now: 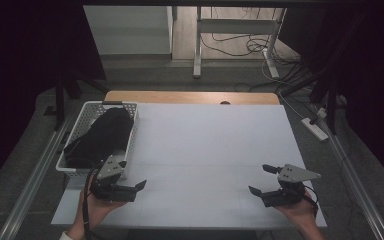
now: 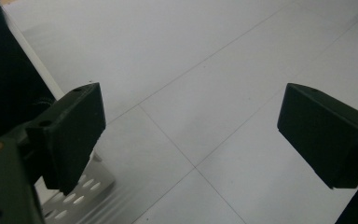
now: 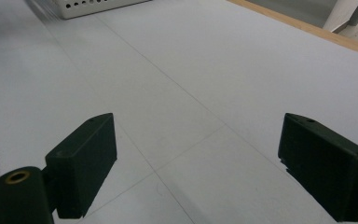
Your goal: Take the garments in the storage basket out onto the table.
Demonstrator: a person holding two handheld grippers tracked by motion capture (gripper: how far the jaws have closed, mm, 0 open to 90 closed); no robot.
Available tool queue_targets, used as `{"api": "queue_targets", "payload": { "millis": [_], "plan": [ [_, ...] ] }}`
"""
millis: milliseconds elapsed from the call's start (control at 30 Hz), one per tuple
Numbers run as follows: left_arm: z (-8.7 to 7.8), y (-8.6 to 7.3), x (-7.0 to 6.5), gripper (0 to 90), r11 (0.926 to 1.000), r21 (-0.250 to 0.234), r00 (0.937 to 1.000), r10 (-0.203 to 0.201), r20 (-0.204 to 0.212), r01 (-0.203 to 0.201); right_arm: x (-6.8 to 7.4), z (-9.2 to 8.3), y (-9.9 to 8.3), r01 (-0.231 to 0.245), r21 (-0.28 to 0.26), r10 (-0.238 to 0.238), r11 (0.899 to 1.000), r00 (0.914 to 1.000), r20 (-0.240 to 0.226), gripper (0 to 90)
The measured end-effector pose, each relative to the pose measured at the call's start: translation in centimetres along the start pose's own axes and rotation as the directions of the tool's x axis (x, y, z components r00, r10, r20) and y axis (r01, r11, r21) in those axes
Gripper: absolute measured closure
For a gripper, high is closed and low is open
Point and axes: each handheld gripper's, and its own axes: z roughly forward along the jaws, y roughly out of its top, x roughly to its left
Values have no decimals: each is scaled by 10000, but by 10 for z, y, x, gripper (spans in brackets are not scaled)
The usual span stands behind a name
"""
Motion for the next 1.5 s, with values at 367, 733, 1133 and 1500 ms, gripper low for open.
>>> {"api": "queue_targets", "payload": {
  "millis": [367,733,1133,1500],
  "plan": [
    [-7,11,1,84,10000,-48,9998,-82,158,83,-1,-2,0,9,-66,-9,10000,10000,68,121],
    [-11,24,4,84,9999,-92,9997,130,223,-128,0,-2,0,-16,-94,16,10000,10000,13,121],
    [2,49,10,88,9995,-23,9995,310,51,-310,-1,-1,-1,-42,-63,43,10000,10000,56,122],
    [-4,57,21,93,9995,-147,9996,263,-71,-264,0,1,-2,-72,-7,72,10000,10000,16,122]
  ]
}}
